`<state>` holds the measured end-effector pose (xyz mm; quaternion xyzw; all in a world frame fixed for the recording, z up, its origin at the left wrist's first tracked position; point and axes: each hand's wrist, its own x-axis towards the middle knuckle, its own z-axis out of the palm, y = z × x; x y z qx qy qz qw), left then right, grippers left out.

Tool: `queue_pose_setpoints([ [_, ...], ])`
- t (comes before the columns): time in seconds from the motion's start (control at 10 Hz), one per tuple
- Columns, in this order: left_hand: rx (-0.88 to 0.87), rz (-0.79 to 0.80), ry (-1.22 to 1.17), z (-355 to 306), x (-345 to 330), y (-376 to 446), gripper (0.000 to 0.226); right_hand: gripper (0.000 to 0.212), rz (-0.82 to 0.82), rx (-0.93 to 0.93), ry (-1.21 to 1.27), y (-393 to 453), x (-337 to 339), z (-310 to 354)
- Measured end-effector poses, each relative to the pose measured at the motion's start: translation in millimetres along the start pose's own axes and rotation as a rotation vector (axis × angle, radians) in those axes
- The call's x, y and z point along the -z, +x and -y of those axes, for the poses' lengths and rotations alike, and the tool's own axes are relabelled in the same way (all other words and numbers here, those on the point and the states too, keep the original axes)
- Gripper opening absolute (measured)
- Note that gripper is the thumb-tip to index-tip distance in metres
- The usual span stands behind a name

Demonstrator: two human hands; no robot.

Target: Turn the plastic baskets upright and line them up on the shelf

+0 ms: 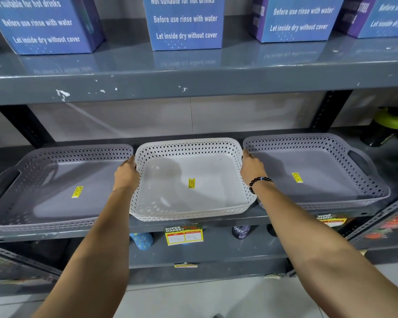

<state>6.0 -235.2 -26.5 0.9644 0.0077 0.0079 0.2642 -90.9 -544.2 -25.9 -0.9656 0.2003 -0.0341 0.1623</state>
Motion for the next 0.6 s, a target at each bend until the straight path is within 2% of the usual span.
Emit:
queue_pose_setpoints([
  [0.3,-0.012,0.014,0.065,0.3,-1.9,0.3,0.051,0.05,0.012,0.005,-0.022,-0.3,0.5,1.3],
  [0.4,-0.051,-0.009,0.153,-3.7,3.3,-7.1,0.042,0.049,0.042,-0.018,-0.035,-1.4,3.6,0.9],
  [0.6,-0.214,-0.135,0.249,-14.0,8.6,-22.4,0.047,0.058,-0.075,0.023,-0.154,-14.2,5.4,15.7],
])
